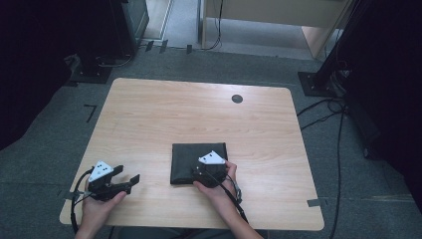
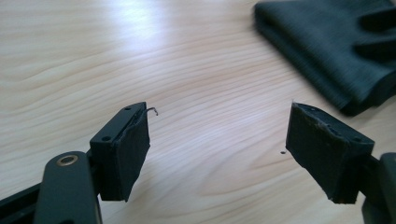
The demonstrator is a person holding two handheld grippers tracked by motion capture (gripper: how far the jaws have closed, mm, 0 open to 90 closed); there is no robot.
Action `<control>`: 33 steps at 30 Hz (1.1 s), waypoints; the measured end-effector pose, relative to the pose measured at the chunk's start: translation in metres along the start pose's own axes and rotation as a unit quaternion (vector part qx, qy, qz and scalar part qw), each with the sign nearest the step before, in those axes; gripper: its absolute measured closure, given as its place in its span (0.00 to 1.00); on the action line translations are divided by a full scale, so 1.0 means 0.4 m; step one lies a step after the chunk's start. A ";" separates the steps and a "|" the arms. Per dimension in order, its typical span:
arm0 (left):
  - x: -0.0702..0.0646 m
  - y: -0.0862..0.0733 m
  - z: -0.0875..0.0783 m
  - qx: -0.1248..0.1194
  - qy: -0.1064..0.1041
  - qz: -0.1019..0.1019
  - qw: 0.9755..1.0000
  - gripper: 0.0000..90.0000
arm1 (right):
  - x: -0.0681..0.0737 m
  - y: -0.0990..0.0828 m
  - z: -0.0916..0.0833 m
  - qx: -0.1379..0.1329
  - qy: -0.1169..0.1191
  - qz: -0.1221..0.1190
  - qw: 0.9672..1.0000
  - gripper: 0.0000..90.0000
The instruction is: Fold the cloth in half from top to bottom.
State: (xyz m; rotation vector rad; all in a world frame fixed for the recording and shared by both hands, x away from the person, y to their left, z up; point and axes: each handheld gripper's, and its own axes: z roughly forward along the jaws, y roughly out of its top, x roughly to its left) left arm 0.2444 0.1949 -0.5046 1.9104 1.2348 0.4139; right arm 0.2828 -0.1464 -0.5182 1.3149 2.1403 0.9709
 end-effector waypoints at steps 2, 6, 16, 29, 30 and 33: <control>0.009 0.000 -0.006 -0.002 0.007 -0.008 1.000 0.24 | -0.009 0.019 0.023 -0.001 -0.004 0.005 1.000 0.31; 0.021 -0.003 -0.006 0.013 0.039 0.001 0.999 0.25 | -0.037 0.058 0.073 -0.010 -0.018 0.010 1.000 0.31; 0.031 -0.008 -0.009 0.021 0.085 0.013 0.996 0.25 | -0.090 0.135 0.166 -0.014 -0.035 0.028 0.999 0.32; 0.036 -0.010 -0.001 0.026 0.084 0.013 0.996 0.25 | -0.137 0.142 0.130 -0.017 0.014 0.038 0.999 0.15; 0.035 -0.009 0.002 0.031 0.083 0.012 0.996 0.25 | -0.144 0.134 0.096 -0.024 0.008 0.034 0.999 0.15; 0.032 -0.007 0.010 0.045 0.081 0.021 0.995 0.23 | -0.151 0.125 0.063 -0.023 0.001 0.036 0.999 0.15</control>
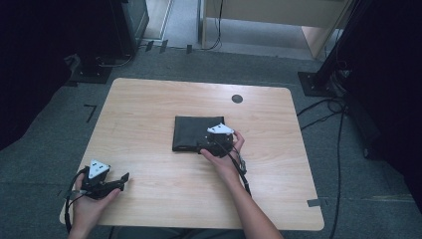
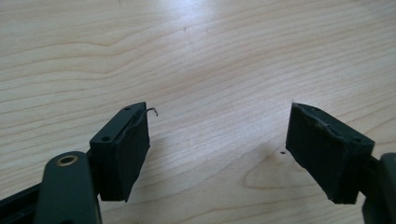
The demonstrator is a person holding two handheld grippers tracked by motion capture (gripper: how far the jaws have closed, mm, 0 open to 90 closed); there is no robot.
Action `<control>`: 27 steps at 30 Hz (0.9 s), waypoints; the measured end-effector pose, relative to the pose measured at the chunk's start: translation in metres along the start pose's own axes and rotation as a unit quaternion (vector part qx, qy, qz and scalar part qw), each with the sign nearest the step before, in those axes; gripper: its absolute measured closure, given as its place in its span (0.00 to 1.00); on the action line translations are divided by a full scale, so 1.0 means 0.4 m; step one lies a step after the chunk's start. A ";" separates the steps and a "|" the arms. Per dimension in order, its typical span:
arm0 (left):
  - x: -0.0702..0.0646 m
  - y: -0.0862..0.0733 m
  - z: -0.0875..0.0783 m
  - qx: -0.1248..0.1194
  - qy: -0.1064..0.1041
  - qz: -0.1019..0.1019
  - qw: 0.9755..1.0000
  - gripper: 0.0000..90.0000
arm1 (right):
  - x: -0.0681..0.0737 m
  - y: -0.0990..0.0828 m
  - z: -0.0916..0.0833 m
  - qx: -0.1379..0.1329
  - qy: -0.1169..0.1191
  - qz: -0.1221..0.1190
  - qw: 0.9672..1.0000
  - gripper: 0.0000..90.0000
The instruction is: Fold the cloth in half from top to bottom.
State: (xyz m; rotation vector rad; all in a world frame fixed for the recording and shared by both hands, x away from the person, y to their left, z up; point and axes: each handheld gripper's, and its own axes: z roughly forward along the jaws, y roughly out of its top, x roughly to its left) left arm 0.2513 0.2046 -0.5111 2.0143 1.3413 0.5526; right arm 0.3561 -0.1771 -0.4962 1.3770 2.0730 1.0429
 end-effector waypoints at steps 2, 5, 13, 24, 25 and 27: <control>-0.004 0.000 0.004 0.006 0.001 0.005 1.000 0.22 | -0.014 -0.011 -0.030 -0.001 -0.008 -0.004 1.000 0.15; -0.009 0.001 0.011 0.018 0.000 0.014 1.000 0.20 | -0.037 -0.030 -0.075 -0.004 -0.007 -0.005 1.000 0.13; -0.014 -0.003 0.021 0.004 0.000 0.013 1.000 0.14 | -0.092 -0.076 -0.178 -0.001 -0.011 -0.012 1.000 0.11; -0.014 -0.003 0.021 0.004 0.000 0.013 1.000 0.14 | -0.174 -0.161 -0.270 0.004 -0.029 0.000 1.000 0.11; -0.014 -0.003 0.021 0.004 0.000 0.013 1.000 0.14 | -0.182 -0.169 -0.277 0.006 -0.030 0.000 1.000 0.11; -0.014 -0.003 0.021 0.004 0.000 0.013 1.000 0.14 | -0.195 -0.184 -0.289 0.010 -0.038 0.003 0.999 0.11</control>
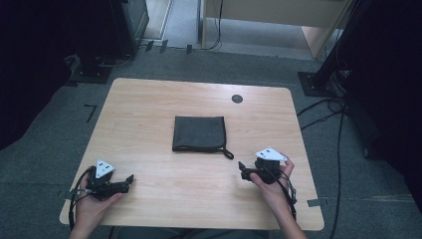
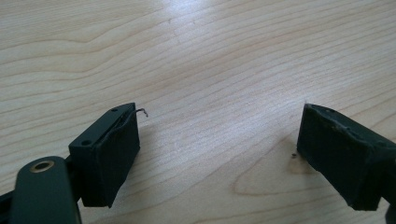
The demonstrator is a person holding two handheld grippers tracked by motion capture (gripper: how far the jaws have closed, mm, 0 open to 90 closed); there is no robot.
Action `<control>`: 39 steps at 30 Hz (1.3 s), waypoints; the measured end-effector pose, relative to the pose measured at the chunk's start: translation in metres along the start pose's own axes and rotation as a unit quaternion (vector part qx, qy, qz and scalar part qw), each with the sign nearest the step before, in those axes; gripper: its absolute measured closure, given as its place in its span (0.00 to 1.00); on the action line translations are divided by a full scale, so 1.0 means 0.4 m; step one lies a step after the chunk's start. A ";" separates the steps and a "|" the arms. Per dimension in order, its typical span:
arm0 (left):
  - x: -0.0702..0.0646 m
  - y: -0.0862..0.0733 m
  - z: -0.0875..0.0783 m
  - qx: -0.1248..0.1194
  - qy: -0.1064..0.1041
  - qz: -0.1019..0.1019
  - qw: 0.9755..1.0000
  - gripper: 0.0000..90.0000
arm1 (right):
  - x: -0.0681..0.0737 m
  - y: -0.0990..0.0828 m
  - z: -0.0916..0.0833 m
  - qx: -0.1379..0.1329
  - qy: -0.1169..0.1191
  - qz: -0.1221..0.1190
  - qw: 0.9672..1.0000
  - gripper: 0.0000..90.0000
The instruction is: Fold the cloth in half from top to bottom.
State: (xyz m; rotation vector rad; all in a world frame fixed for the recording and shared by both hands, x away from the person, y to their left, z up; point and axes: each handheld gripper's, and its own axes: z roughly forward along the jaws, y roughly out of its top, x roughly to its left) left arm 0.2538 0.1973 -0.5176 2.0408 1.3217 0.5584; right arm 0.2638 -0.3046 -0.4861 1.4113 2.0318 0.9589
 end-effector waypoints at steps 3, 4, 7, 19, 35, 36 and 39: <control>0.000 0.000 0.000 0.000 0.000 0.000 1.000 0.14 | -0.021 -0.021 -0.014 0.006 -0.010 0.004 1.000 0.11; 0.000 0.000 0.000 0.000 0.000 0.000 1.000 0.14 | -0.027 -0.028 -0.019 0.008 -0.010 0.006 1.000 0.11; 0.000 0.000 0.000 0.000 0.000 0.000 1.000 0.14 | -0.050 -0.047 -0.030 0.014 -0.019 0.008 1.000 0.11; 0.000 0.000 0.000 0.000 0.000 0.000 1.000 0.14 | -0.150 -0.128 -0.088 0.029 -0.053 0.043 0.997 0.12; 0.000 0.000 0.000 0.000 0.000 0.000 1.000 0.14 | -0.236 -0.233 -0.138 0.040 -0.085 0.093 0.991 0.13; 0.000 0.000 0.000 0.000 0.000 0.000 1.000 0.14 | -0.236 -0.235 -0.137 0.037 -0.084 0.092 0.992 0.12; -0.001 0.001 0.001 0.000 -0.001 0.000 1.000 0.15 | -0.240 -0.239 -0.135 0.033 -0.076 0.083 0.993 0.08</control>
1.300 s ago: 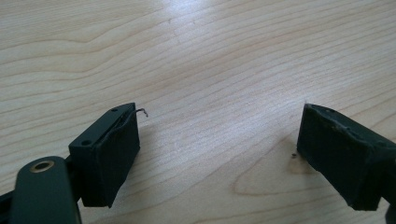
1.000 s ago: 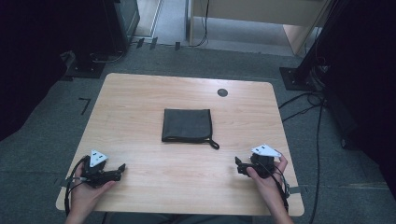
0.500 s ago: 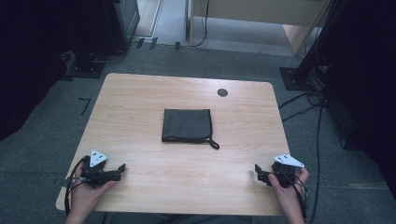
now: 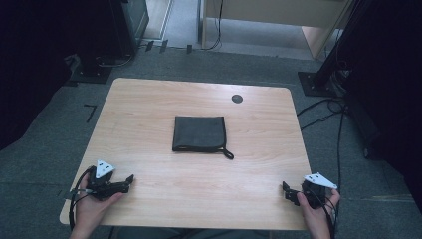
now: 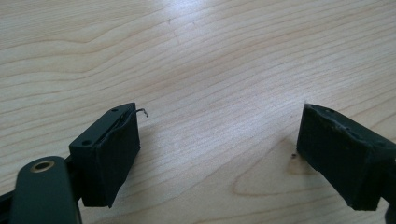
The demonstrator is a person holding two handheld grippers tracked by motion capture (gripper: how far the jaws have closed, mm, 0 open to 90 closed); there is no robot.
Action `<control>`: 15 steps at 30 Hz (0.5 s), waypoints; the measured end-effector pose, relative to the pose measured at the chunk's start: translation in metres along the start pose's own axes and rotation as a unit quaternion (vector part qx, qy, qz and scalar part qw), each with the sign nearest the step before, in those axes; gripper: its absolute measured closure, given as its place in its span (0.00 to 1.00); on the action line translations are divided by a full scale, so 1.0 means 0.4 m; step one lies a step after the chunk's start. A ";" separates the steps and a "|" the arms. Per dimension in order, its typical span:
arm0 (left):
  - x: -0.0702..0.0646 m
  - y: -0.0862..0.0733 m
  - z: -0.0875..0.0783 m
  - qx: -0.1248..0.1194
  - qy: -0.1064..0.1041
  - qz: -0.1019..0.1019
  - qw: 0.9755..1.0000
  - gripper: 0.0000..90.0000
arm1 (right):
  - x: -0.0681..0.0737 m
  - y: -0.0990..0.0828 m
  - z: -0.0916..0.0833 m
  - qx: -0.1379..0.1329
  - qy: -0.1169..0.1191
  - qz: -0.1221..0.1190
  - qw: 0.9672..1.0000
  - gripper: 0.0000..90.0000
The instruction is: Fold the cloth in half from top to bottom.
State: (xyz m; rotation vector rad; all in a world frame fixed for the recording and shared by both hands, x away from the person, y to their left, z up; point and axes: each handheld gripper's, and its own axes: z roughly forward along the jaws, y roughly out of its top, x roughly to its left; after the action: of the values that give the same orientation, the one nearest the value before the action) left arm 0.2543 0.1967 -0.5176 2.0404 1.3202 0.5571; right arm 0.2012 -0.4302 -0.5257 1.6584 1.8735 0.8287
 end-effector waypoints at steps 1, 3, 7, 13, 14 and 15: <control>0.000 0.000 0.001 -0.001 0.000 0.000 1.000 0.15 | 0.000 0.001 0.002 0.002 0.003 -0.003 1.000 0.05; 0.000 0.001 0.001 0.000 0.000 0.001 1.000 0.15 | 0.003 0.003 0.006 0.013 0.010 -0.008 1.000 0.00; 0.000 0.001 0.001 0.000 0.000 0.001 1.000 0.15 | 0.002 0.004 0.008 0.012 0.011 -0.010 1.000 0.00; 0.000 0.001 0.001 0.000 0.000 0.001 1.000 0.15 | 0.002 0.004 0.008 0.012 0.011 -0.010 1.000 0.00; 0.000 0.001 0.001 0.000 -0.001 0.002 1.000 0.15 | 0.002 0.004 0.008 0.012 0.011 -0.010 1.000 0.00; -0.001 0.002 0.002 -0.001 -0.001 0.001 1.000 0.15 | 0.002 0.004 0.008 0.012 0.011 -0.010 1.000 0.00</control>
State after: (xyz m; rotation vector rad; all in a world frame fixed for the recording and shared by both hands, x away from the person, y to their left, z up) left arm 0.2552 0.1961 -0.5177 2.0399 1.3157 0.5560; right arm 0.2044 -0.4291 -0.5266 1.6498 1.9196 0.8231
